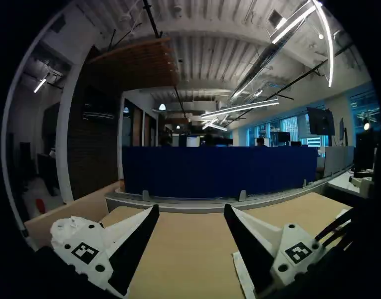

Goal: Fold towel

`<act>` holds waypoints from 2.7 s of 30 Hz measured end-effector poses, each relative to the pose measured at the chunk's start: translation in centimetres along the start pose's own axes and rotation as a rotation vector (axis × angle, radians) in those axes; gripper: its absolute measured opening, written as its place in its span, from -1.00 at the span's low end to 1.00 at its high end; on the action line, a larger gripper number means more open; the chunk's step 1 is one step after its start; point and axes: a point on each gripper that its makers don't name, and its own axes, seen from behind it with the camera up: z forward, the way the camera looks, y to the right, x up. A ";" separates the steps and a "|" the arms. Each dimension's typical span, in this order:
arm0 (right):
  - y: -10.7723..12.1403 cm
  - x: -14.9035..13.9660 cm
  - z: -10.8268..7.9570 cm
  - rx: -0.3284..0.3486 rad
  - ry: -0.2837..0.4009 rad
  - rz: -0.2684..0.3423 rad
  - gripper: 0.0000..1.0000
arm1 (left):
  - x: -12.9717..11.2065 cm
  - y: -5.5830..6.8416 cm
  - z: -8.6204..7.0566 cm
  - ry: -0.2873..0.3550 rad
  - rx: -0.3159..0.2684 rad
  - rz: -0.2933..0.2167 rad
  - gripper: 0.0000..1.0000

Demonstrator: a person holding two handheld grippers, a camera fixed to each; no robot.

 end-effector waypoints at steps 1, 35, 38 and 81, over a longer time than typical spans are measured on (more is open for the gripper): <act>0.1 0.4 0.0 -0.001 0.000 0.000 1.00 | 0.6 0.1 -0.1 -0.001 -0.001 0.000 0.93; -4.7 0.3 0.5 0.297 -0.265 -0.185 1.00 | 0.8 4.2 1.2 -0.202 -0.255 0.108 0.93; -5.4 -0.4 0.2 0.339 -0.304 -0.198 1.00 | 0.2 4.6 1.4 -0.222 -0.279 0.115 0.93; -7.4 -17.7 -3.7 0.505 -0.601 -0.279 1.00 | -17.7 10.1 -2.1 -0.503 -0.494 0.244 0.93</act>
